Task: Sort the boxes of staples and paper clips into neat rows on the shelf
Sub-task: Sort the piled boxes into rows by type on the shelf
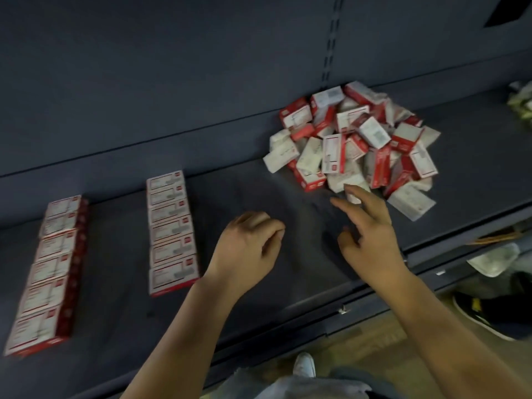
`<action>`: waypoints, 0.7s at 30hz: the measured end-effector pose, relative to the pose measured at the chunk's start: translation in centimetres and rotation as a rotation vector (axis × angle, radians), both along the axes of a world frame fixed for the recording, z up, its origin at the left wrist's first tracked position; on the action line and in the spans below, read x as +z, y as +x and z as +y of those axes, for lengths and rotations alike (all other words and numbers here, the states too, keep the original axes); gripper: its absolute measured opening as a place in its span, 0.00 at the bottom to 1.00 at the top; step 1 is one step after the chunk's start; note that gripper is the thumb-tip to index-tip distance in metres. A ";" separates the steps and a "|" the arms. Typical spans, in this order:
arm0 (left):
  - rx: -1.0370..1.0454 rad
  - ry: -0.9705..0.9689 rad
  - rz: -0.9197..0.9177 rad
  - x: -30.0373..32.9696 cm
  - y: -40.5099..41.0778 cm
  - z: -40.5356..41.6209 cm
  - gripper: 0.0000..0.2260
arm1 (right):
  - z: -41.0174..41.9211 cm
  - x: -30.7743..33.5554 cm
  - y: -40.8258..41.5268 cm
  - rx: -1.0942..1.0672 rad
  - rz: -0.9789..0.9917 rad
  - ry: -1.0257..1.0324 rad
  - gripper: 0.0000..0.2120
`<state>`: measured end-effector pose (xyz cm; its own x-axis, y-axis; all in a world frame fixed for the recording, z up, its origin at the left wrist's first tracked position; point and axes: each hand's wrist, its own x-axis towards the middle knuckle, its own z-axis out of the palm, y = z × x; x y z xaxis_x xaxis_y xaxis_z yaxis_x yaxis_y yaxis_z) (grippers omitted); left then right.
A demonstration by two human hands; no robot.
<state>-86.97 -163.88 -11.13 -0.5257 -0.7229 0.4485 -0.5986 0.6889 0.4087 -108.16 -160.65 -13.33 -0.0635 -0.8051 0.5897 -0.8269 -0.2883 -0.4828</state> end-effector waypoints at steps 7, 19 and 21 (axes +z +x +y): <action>-0.084 0.044 -0.070 -1.1 -7.1 -0.9 0.11 | 1.3 -0.6 -7.9 -0.299 -0.003 0.018 0.21; -0.116 0.115 -0.130 -2.2 -8.8 -1.6 0.13 | 1.3 -2.6 -8.5 -0.235 -0.142 0.134 0.17; -0.118 0.117 -0.111 -2.6 -8.6 -1.4 0.13 | 1.5 -2.7 -7.8 -0.170 -0.156 0.098 0.14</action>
